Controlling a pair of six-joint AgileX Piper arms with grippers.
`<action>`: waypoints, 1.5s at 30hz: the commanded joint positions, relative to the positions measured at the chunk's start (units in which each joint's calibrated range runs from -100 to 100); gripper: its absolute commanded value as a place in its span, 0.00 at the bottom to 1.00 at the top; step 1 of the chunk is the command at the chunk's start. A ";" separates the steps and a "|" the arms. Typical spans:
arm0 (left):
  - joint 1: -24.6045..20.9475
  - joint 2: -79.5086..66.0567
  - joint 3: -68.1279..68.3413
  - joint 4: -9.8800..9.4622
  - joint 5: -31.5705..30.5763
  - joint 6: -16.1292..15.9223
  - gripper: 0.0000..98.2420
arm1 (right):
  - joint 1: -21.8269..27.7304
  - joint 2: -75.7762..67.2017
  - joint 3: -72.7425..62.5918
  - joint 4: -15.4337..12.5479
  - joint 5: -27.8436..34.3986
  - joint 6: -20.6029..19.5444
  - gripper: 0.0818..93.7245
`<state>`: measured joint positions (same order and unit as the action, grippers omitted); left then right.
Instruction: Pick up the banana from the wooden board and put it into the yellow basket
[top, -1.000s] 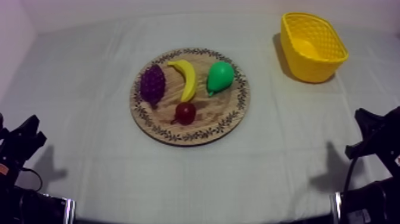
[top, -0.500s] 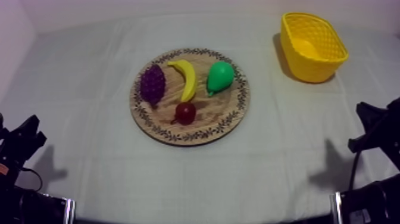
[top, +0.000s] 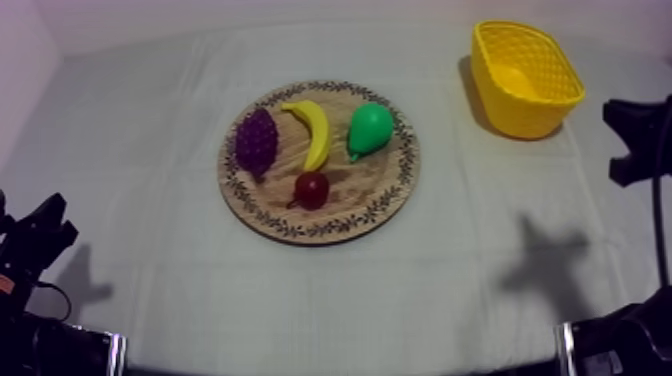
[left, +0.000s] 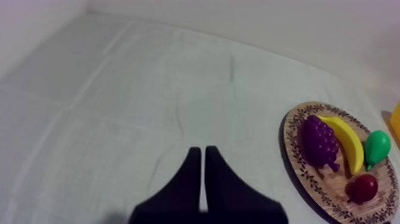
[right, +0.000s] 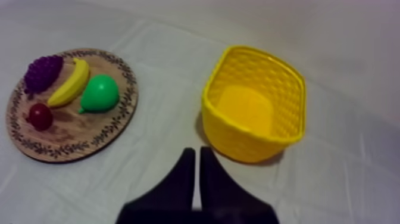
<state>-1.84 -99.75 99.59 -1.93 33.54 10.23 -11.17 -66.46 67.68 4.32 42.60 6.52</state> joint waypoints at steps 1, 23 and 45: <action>-0.01 0.00 -0.04 0.00 0.01 0.01 0.00 | -1.94 3.61 -8.14 0.52 2.51 -0.80 0.01; -0.01 0.00 -0.04 0.00 0.01 0.01 0.00 | -15.94 26.02 -36.72 8.10 15.50 -7.91 0.01; -0.01 0.00 -0.04 0.00 0.01 0.01 0.00 | -27.90 48.30 -53.81 16.08 25.27 -18.67 0.01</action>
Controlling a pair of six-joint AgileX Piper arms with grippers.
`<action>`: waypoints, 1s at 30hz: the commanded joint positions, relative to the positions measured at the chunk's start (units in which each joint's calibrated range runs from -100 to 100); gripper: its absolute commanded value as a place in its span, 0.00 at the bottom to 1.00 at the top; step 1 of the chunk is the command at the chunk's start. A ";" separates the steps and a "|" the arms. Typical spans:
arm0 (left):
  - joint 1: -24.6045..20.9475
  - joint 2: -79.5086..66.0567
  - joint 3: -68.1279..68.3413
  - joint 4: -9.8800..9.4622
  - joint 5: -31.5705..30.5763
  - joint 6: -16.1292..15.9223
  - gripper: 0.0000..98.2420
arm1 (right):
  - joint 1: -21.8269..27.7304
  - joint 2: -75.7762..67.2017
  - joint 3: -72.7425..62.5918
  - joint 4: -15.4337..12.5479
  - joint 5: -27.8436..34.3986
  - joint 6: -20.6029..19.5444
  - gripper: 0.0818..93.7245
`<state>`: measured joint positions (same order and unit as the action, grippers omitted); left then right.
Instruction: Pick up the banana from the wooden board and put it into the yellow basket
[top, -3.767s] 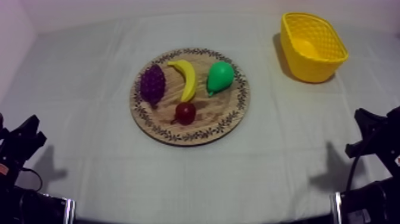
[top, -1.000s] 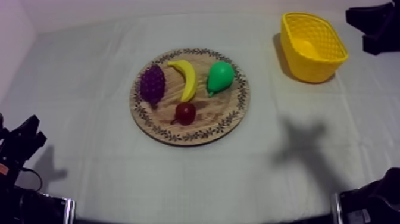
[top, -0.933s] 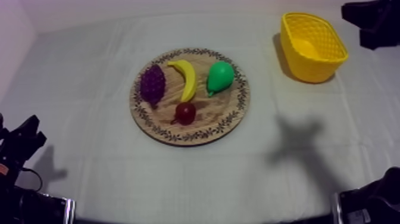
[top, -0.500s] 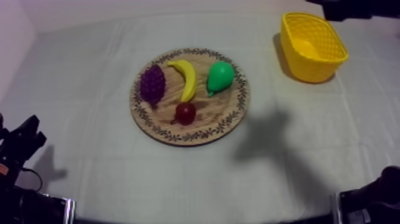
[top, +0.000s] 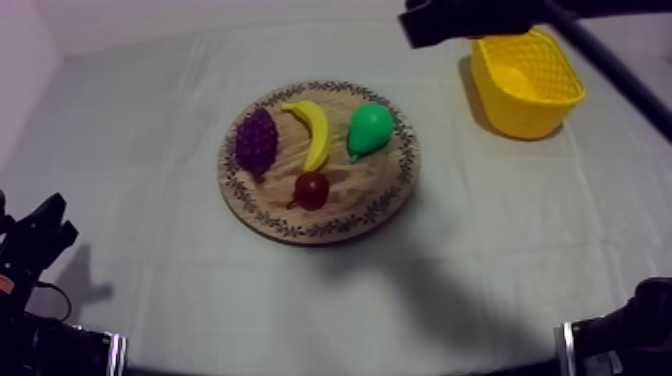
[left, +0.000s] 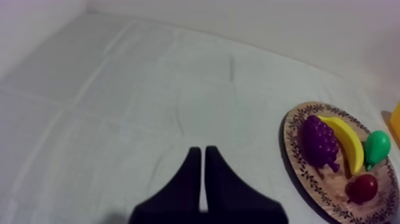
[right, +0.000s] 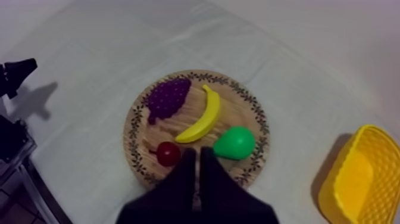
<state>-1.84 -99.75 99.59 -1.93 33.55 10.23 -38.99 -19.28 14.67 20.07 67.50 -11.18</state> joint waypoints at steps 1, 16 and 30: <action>-0.01 0.00 -0.04 0.00 -0.01 0.01 0.00 | -0.19 1.99 -1.74 0.48 0.98 -1.42 0.01; -0.01 0.00 -0.04 0.00 -0.01 0.01 0.00 | -2.42 13.63 -17.92 0.65 12.89 -5.91 0.01; -0.01 0.00 -0.04 0.00 -0.01 0.01 0.00 | -2.61 24.66 -24.99 0.77 17.19 -8.36 0.01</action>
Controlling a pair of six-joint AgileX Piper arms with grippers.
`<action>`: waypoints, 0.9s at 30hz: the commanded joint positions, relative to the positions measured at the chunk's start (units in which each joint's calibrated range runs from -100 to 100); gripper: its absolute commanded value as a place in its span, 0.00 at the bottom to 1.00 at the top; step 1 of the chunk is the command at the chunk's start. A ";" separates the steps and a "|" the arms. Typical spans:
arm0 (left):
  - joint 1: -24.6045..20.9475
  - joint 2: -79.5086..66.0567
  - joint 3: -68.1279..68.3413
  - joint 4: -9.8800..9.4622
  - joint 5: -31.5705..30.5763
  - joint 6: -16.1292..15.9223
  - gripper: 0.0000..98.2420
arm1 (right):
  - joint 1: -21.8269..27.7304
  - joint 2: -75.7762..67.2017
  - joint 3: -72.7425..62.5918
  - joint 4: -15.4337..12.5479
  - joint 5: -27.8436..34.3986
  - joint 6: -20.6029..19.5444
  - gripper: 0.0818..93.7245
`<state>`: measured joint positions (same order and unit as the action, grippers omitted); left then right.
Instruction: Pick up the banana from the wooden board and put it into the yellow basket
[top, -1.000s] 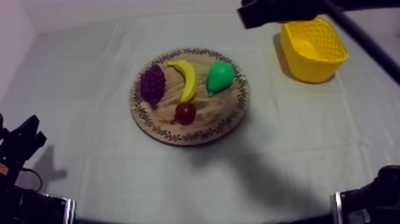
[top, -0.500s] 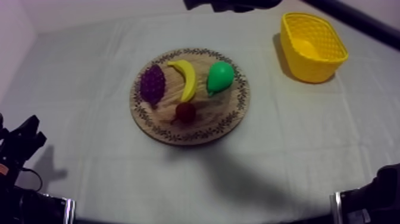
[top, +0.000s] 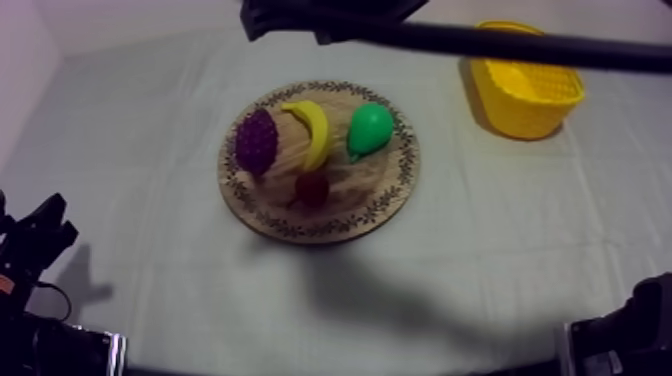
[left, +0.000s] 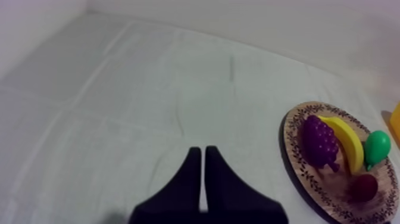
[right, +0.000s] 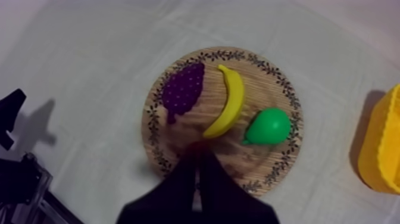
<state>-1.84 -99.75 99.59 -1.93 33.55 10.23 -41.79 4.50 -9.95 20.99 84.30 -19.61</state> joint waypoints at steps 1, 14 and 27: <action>-0.01 0.00 -0.04 0.00 0.00 0.01 0.00 | 0.38 1.48 -0.83 -0.44 0.58 0.24 0.01; -0.01 0.00 -0.04 0.00 0.00 0.01 0.00 | 1.14 4.17 -4.88 -0.75 3.65 1.18 0.01; -0.01 0.00 -0.04 0.00 0.00 0.01 0.00 | 0.92 4.47 -4.86 -0.66 4.08 1.55 0.22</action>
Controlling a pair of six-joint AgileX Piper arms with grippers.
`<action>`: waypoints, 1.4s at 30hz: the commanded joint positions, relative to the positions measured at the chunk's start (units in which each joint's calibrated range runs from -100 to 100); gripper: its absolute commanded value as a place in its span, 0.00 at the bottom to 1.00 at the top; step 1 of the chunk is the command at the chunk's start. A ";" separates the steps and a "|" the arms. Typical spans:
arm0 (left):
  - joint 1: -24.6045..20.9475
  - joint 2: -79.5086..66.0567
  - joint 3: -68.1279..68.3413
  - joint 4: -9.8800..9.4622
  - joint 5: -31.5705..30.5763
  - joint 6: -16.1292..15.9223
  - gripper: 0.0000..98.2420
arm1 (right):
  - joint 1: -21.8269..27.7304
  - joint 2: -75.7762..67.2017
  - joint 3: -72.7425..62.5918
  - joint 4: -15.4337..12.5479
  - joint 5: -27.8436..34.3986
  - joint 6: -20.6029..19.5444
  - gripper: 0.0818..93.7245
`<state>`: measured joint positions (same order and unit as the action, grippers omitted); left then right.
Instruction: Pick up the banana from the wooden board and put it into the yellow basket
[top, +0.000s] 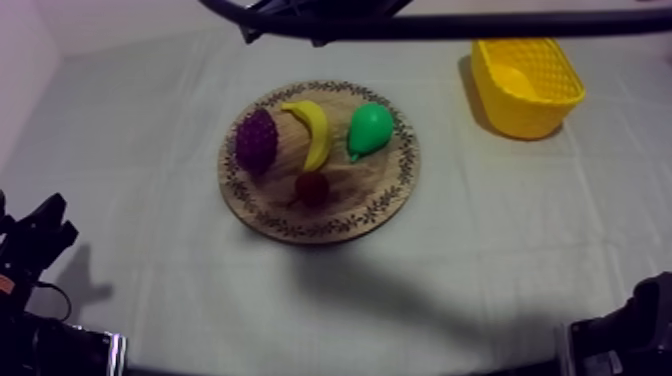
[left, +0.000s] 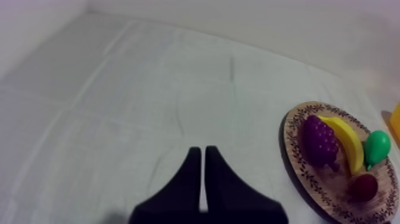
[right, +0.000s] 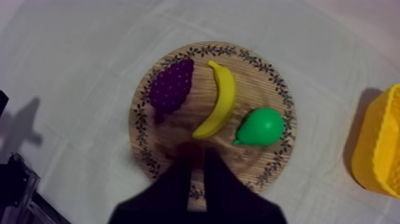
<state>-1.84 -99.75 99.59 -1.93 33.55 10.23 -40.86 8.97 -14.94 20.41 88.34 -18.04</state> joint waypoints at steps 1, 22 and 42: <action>-0.01 0.00 -0.04 0.00 0.00 0.01 0.00 | 0.03 0.01 0.15 -0.19 0.06 -0.03 0.27; -0.01 0.00 -0.04 0.00 0.00 0.00 0.00 | 2.31 5.37 0.24 -2.36 -2.60 0.80 0.60; -0.01 0.00 -0.04 0.00 0.00 0.01 0.00 | 5.95 26.94 -6.83 -3.30 -9.11 0.07 0.59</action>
<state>-1.84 -99.75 99.59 -1.93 33.56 10.23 -34.98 34.39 -21.04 17.19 79.14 -18.10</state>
